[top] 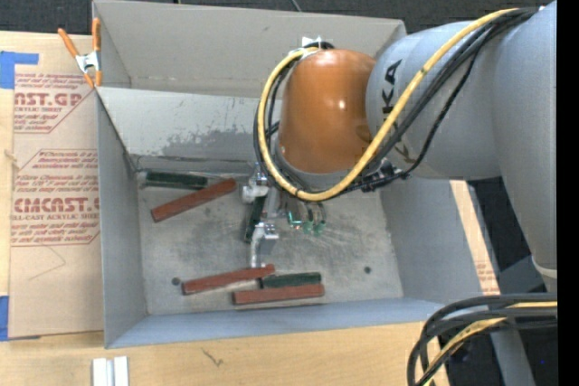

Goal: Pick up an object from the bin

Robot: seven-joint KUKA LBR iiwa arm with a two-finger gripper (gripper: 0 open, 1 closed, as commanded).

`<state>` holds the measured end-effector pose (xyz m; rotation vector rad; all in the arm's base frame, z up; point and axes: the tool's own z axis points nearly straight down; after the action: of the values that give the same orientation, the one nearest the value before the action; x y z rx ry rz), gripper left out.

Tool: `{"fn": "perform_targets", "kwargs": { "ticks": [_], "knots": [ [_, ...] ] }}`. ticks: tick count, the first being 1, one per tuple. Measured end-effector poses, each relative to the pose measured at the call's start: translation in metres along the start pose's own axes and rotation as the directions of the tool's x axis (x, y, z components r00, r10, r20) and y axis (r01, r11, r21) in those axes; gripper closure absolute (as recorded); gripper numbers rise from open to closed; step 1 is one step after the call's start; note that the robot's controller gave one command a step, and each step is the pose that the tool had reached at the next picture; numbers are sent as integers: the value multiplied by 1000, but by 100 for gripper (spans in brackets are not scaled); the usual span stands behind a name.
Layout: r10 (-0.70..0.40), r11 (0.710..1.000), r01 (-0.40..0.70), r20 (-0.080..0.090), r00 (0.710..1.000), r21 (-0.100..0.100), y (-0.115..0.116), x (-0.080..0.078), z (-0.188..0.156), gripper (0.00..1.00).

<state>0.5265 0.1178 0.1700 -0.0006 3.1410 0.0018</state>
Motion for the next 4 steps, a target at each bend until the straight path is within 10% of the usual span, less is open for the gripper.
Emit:
{"fn": "perform_targets", "kwargs": {
  "ticks": [1, 3, 4],
  "knots": [
    [69, 998, -69, 17, 997, -7, 2, 16, 83, 100],
    [67, 998, -67, -6, 998, 2, 5, 23, 35, 100],
    [64, 998, -64, 3, 998, -1, 6, 20, -62, 0]
  ]
}}
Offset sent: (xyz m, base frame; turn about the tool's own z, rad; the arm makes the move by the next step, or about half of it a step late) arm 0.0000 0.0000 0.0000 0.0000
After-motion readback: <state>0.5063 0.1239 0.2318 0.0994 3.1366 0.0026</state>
